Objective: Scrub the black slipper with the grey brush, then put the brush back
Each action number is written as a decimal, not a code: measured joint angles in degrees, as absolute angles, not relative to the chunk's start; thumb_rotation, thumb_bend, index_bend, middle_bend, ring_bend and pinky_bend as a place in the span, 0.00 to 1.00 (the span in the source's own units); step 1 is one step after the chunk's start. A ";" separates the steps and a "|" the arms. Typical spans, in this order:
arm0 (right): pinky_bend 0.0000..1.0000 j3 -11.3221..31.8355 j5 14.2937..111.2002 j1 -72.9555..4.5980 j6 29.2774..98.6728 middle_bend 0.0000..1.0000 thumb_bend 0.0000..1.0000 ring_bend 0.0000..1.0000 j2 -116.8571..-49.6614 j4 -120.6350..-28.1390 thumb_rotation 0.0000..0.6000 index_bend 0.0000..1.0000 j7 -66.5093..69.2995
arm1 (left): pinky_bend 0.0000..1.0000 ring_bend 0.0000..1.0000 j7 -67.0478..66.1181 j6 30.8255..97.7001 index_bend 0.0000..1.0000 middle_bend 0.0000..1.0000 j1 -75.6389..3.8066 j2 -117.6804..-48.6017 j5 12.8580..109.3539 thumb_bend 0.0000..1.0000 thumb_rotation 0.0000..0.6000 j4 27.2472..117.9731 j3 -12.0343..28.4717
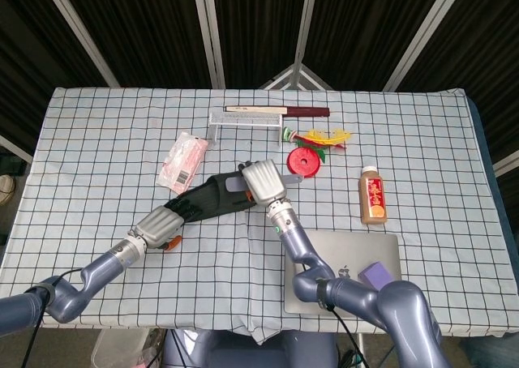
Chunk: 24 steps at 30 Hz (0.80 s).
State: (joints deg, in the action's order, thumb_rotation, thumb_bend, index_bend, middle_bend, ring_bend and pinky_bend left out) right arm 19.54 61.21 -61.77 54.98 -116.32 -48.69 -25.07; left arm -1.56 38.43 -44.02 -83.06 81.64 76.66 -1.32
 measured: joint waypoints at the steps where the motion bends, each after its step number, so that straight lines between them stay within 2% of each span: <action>1: 0.71 19.54 61.12 -61.61 54.87 0.74 0.48 0.61 -116.18 -48.57 1.00 0.88 -25.08 | 0.01 0.03 -1.70 38.35 0.04 0.11 -44.01 -83.03 81.56 0.65 1.00 76.65 -1.40; 10: 0.71 19.45 61.67 -60.99 54.94 0.74 0.48 0.61 -115.48 -49.58 1.00 0.88 -25.05 | 0.01 0.03 -2.67 37.98 0.04 0.11 -44.33 -83.59 80.82 0.65 1.00 76.30 -1.36; 24: 0.71 18.15 63.71 -60.06 57.03 0.74 0.49 0.61 -114.84 -57.62 1.00 0.88 -28.16 | 0.01 0.03 -3.55 37.32 0.04 0.11 -44.90 -84.44 79.55 0.65 1.00 75.88 -1.12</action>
